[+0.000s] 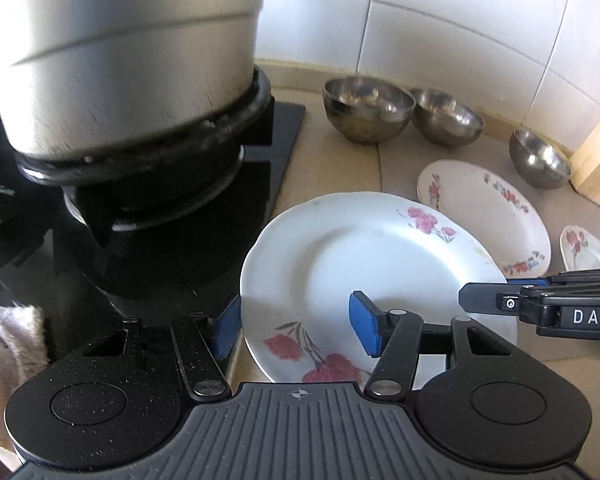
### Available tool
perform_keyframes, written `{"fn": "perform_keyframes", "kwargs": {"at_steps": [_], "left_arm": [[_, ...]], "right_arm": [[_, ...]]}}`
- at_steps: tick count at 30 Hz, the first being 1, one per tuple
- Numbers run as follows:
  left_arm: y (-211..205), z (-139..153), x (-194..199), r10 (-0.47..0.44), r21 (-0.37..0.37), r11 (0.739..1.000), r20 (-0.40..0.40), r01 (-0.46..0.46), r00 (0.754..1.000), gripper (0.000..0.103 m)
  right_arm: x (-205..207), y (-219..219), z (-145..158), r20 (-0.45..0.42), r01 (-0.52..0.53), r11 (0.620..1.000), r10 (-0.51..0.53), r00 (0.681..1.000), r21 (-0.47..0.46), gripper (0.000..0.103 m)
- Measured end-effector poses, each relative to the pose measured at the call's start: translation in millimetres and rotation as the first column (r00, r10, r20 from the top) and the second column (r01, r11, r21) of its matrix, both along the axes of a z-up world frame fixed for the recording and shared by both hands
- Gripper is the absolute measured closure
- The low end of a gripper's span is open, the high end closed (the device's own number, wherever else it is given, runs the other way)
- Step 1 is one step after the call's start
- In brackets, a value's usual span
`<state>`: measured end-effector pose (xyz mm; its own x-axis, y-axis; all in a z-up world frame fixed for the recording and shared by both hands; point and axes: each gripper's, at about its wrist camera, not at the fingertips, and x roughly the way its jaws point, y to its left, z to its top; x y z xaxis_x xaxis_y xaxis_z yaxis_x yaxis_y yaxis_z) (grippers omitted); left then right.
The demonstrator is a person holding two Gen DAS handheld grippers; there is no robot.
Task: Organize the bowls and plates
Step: 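Lift the plate with the left gripper and carry it over the floral-border plate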
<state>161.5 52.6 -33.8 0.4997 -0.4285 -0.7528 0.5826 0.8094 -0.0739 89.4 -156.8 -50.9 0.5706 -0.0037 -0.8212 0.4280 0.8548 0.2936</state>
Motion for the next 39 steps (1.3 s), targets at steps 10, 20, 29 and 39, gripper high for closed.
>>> {"fn": "perform_keyframes", "kwargs": {"at_steps": [10, 20, 29, 39], "left_arm": [[-23.4, 17.0, -4.2, -0.043, -0.028, 0.999, 0.042, 0.044, 0.998, 0.044], [-86.5, 5.0, -15.3, -0.179, -0.028, 0.983, 0.023, 0.179, 0.984, 0.044], [-122.0, -12.9, -14.8, -0.23, -0.018, 0.973, -0.024, 0.23, 0.973, 0.044], [-139.3, -17.8, -6.8, -0.244, -0.028, 0.97, -0.03, 0.243, 0.969, 0.043]], "right_arm": [[-16.3, -3.8, 22.2, 0.069, 0.047, 0.998, -0.044, 0.997, -0.041, 0.092], [-55.6, -36.2, 28.3, 0.05, 0.194, 0.979, -0.191, 0.98, -0.068, 0.092], [-68.9, -64.3, 14.5, 0.004, 0.28, 0.958, -0.28, 0.96, -0.067, 0.092], [-59.6, -75.5, 8.3, -0.029, 0.291, 0.948, -0.297, 0.954, -0.131, 0.084]]}}
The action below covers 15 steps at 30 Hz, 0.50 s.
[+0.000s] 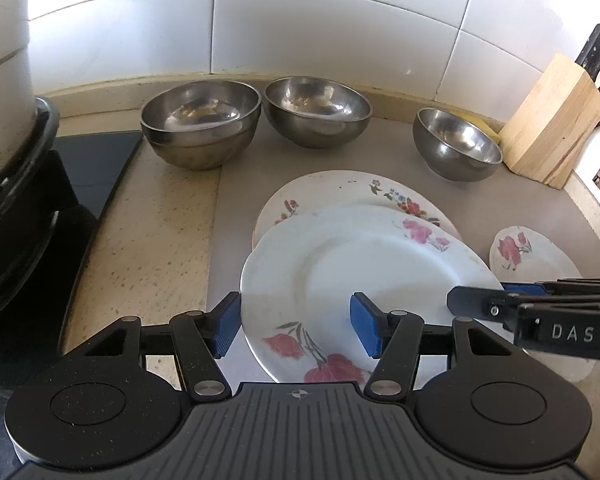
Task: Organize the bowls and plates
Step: 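Lift the plate with the left gripper and carry it over the floral-border plate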
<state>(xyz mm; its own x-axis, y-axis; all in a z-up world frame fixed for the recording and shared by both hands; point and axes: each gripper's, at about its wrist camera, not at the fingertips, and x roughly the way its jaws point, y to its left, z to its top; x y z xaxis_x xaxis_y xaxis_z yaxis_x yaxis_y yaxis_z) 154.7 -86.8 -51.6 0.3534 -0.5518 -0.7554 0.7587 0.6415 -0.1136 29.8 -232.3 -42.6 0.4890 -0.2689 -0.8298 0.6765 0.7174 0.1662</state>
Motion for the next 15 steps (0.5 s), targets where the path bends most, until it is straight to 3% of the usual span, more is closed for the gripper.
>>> {"fn": "perform_keyframes", "kwargs": {"at_steps": [3, 6, 8, 15], "left_arm": [[-1.4, -1.6, 0.5, 0.005, 0.002, 1.0, 0.006, -0.005, 1.0, 0.04], [-2.1, -1.1, 1.3, 0.011, 0.005, 1.0, 0.004, -0.011, 1.0, 0.039], [-2.1, 0.1, 0.3, 0.016, 0.01, 1.0, 0.011, -0.016, 1.0, 0.038], [14.5, 15.8, -10.0, 0.078, 0.019, 0.997, 0.103, -0.08, 0.992, 0.032]], "right_arm": [[2.8, -0.2, -0.3, -0.025, 0.002, 0.999, -0.003, 1.0, -0.039, 0.081], [7.8, 6.3, 8.7, -0.047, -0.028, 0.982, 0.02, 0.999, -0.185, 0.069], [11.1, 10.9, 13.3, -0.058, -0.053, 0.966, 0.039, 0.998, -0.252, 0.065], [-1.9, 10.5, 23.6, -0.008, -0.043, 0.977, 0.042, 0.999, -0.211, 0.064]]}}
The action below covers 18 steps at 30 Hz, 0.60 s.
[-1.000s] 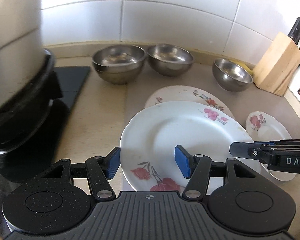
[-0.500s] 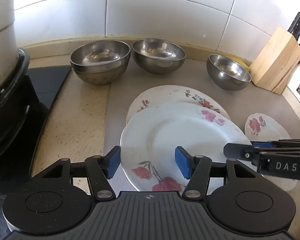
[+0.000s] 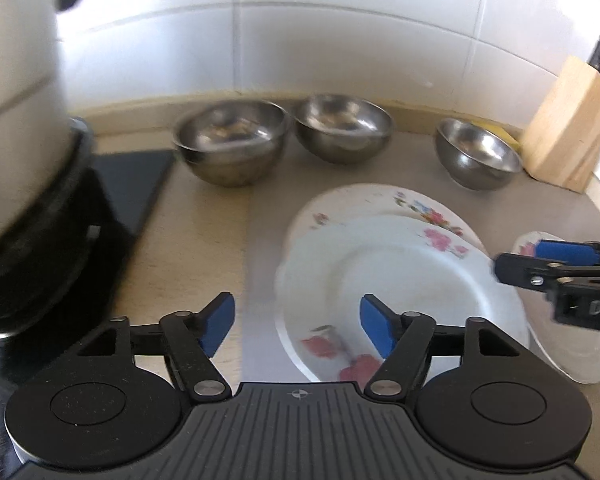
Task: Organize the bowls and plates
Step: 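Lift the plate with the left gripper and carry it over the floral-border plate, then lower the plate onto the floral-border plate and open the left gripper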
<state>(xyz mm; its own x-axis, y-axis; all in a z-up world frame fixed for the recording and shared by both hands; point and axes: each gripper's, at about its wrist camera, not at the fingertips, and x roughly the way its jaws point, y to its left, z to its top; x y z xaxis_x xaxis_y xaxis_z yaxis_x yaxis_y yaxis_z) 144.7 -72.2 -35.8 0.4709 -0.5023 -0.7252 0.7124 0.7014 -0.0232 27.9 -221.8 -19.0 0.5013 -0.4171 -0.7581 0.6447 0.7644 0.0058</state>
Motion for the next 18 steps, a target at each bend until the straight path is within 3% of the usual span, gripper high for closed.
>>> {"fn": "perform_keyframes", "kwargs": {"at_steps": [4, 9, 14, 18], "left_arm": [[18.8, 9.2, -9.9, 0.048, 0.0, 0.999, 0.011, -0.048, 0.999, 0.032], [34.1, 10.9, -41.8, 0.011, 0.019, 1.0, 0.003, -0.011, 1.0, 0.032], [18.4, -0.7, -80.2, -0.061, 0.039, 0.997, 0.027, 0.06, 0.998, 0.033], [-2.9, -13.4, -88.0, -0.084, 0.069, 0.994, 0.018, 0.083, 0.996, 0.032]], "right_arm": [[-13.9, -2.4, 9.9, 0.023, -0.014, 1.0, 0.014, 1.0, -0.022, 0.064], [-37.8, -12.4, 17.3, 0.062, 0.008, 1.0, -0.008, 0.998, 0.007, 0.063], [-61.2, -25.5, 27.6, 0.114, 0.044, 0.996, -0.053, 0.992, 0.077, 0.06], [-75.3, -29.1, 37.2, 0.136, 0.048, 0.996, -0.057, 0.989, 0.07, 0.059]]}}
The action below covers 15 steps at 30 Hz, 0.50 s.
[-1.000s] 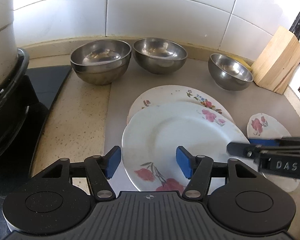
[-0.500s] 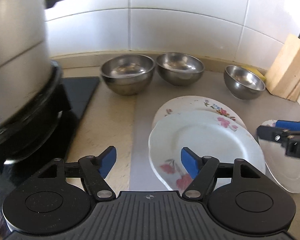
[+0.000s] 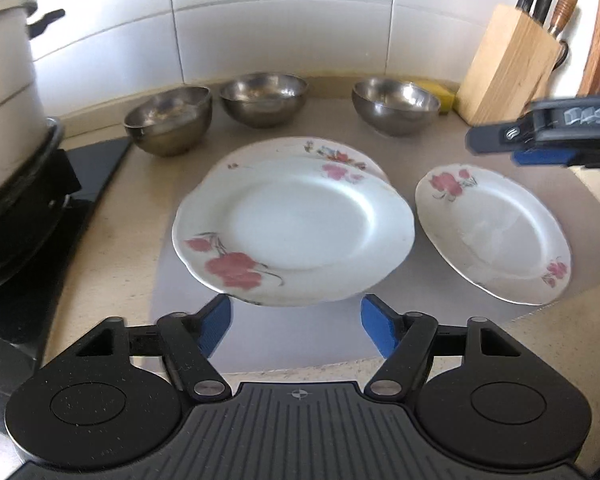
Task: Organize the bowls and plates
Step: 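Lower the plate onto the floral-border plate and open the left gripper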
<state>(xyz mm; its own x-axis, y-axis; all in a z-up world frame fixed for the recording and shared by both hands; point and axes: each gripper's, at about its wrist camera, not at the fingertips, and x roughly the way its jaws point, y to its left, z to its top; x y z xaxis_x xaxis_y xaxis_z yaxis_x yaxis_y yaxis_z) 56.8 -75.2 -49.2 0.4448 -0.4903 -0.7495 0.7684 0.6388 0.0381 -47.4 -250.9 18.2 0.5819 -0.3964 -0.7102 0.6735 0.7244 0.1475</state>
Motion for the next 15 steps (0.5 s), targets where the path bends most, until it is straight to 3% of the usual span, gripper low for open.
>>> {"fn": "perform_keyframes", "kwargs": {"at_steps": [3, 6, 15], "left_arm": [[-13.6, -10.0, 8.9, 0.011, 0.024, 1.0, -0.038, -0.01, 0.999, 0.04], [-24.2, -15.8, 23.5, 0.037, 0.043, 0.999, -0.096, -0.033, 0.995, 0.039], [-37.0, -17.2, 25.4, 0.067, 0.117, 0.992, -0.108, -0.054, 0.992, 0.032]], "right_arm": [[-9.4, -0.3, 3.3, 0.011, -0.003, 1.0, 0.003, 1.0, 0.001, 0.059], [-17.5, -2.0, 2.5, 0.003, -0.002, 1.0, 0.001, 1.0, 0.004, 0.059], [-40.7, -17.3, -3.1, -0.029, 0.046, 0.999, -0.045, 0.999, 0.029, 0.056]]}}
